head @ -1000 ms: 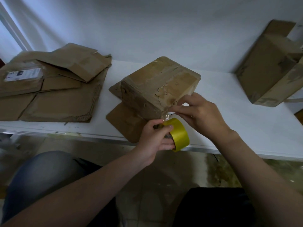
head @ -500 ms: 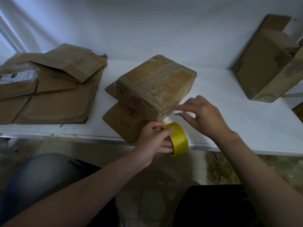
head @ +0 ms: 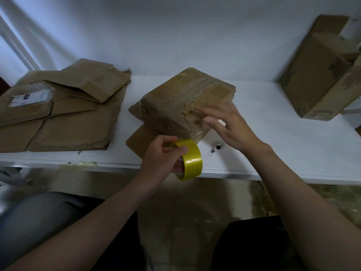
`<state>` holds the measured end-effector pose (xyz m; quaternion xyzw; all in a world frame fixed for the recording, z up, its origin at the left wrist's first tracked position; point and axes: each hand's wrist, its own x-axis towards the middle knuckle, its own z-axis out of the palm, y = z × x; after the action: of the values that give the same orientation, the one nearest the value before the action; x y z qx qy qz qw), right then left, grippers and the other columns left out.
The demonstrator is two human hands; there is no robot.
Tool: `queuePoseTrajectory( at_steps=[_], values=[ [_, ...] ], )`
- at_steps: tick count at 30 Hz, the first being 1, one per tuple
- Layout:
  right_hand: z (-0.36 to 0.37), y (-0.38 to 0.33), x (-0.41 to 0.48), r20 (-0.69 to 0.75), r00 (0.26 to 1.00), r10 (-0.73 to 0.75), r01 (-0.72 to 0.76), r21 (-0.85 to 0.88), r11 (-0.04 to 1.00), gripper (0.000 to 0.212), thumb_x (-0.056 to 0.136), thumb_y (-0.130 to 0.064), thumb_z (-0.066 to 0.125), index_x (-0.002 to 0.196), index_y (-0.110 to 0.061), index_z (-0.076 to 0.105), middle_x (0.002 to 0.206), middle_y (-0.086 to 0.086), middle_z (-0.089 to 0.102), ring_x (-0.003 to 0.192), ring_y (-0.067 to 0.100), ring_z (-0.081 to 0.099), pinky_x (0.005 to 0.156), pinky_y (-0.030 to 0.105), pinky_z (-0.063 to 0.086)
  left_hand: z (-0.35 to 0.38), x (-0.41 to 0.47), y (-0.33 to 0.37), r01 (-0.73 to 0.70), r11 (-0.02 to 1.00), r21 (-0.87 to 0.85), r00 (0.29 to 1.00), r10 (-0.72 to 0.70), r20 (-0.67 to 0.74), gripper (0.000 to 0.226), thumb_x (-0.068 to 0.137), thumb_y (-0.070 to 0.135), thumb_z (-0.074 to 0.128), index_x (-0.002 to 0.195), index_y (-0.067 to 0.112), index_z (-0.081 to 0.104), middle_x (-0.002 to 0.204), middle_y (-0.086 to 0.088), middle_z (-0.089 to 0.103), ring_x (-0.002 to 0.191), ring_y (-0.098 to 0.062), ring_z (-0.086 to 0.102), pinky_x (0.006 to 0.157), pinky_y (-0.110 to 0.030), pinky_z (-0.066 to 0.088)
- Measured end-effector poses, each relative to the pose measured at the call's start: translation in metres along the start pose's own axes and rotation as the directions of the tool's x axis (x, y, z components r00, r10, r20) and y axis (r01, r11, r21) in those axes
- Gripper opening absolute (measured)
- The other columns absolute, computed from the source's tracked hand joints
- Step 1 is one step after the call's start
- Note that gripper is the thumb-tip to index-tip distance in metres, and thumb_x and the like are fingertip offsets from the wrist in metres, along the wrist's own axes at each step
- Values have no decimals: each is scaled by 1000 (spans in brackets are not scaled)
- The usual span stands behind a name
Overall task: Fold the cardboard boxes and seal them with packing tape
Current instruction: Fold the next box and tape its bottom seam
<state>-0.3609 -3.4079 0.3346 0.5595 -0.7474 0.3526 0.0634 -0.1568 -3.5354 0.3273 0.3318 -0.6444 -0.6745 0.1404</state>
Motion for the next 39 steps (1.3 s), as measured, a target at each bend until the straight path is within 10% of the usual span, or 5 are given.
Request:
queuePoseTrajectory(
  at_steps=[3, 8, 24, 33, 39],
  values=[
    [15, 2, 18, 78, 982, -175, 182, -102, 978, 41, 101, -48, 51, 134, -28, 66, 147, -6, 56, 121, 0, 40, 96, 31, 32, -12, 2, 4, -61, 995, 82, 997, 66, -49, 34, 84, 27, 79, 114, 30, 63, 102, 1, 66, 93, -16, 67, 74, -40, 62],
    [41, 36, 18, 150, 978, -147, 167, -131, 977, 48, 91, -61, 54, 134, -42, 63, 151, -18, 50, 133, 30, 41, 103, 52, 36, -23, 10, 5, -35, 999, 33, 995, 38, -89, 34, 84, 26, 79, 115, 30, 64, 103, -2, 67, 92, -22, 69, 64, -40, 61],
    [40, 38, 21, 130, 974, -185, 200, -115, 973, 63, 85, -53, 72, 143, -30, 58, 158, -8, 42, 136, 32, 40, 112, 35, 29, -28, 30, 5, -99, 989, 105, 984, 113, -137, 36, 85, 32, 78, 114, 38, 57, 110, 9, 65, 102, -15, 65, 79, -43, 61],
    [9, 48, 0, -186, 967, 173, -221, -280, 934, 31, 89, -11, 57, 110, -25, 76, 123, -5, 66, 104, 32, 51, 87, 36, 45, -5, 19, -4, -152, 980, 131, 979, 167, -115, 42, 75, 44, 82, 108, 45, 55, 103, 12, 68, 98, -18, 70, 80, -51, 61],
    [-6, 49, -10, 491, 776, 397, -348, -192, 918, 12, 78, -30, 82, 85, -39, 77, 96, -18, 63, 87, 5, 59, 84, 32, 52, 11, 26, -11, -176, 973, 150, 973, 195, -123, 47, 73, 45, 84, 107, 45, 52, 95, 12, 73, 92, -21, 74, 79, -53, 61]
  ],
)
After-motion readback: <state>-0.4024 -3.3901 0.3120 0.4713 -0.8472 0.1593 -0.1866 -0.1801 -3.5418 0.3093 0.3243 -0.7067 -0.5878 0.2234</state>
